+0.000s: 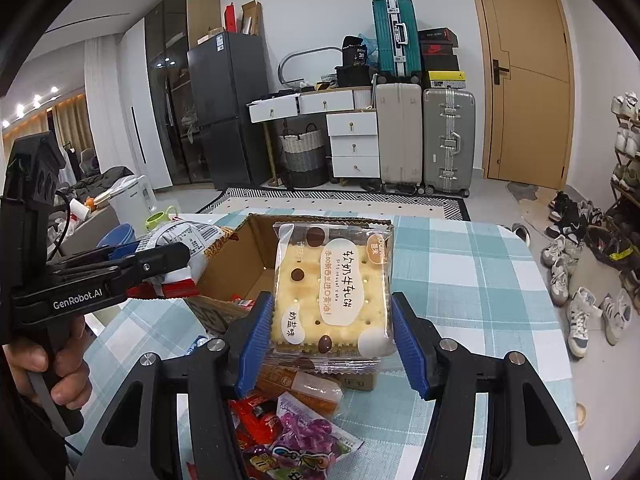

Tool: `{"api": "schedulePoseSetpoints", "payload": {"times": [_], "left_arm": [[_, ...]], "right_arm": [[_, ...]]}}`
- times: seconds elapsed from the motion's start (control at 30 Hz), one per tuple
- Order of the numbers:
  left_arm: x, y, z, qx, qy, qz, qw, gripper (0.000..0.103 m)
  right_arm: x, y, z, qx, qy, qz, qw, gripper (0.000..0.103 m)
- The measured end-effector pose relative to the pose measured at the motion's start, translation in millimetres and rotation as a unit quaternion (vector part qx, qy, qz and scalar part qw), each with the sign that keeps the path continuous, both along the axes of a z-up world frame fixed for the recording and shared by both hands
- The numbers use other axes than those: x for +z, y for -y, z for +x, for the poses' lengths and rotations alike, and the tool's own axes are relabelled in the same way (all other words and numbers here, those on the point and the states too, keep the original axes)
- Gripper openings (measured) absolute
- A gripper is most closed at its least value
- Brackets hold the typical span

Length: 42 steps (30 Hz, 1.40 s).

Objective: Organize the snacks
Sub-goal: 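Lift both held snacks and carry them over the cardboard box, then open both tools to drop the snacks into the box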

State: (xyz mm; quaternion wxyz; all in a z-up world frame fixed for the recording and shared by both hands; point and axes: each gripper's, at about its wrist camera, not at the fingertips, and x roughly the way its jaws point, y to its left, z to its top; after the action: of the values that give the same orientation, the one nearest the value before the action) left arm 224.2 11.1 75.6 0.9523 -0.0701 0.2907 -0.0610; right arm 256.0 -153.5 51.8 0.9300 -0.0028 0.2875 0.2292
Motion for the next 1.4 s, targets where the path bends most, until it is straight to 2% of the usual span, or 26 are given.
{"api": "schedulePoseSetpoints", "payload": {"times": [0.53, 0.87, 1.4], "left_arm": [[-6, 8, 45, 0.005, 0.0, 0.016, 0.9999, 0.045], [-29, -1, 77, 0.011, -0.014, 0.006, 0.9998, 0.045], [-58, 10, 101, -0.009, -0.027, 0.02, 0.9994, 0.045]], "right_arm": [[-3, -9, 26, 0.011, -0.01, 0.004, 1.0, 0.059], [-8, -20, 40, 0.017, -0.019, -0.002, 1.0, 0.059], [-33, -37, 69, 0.031, -0.038, -0.027, 0.998, 0.059]]}}
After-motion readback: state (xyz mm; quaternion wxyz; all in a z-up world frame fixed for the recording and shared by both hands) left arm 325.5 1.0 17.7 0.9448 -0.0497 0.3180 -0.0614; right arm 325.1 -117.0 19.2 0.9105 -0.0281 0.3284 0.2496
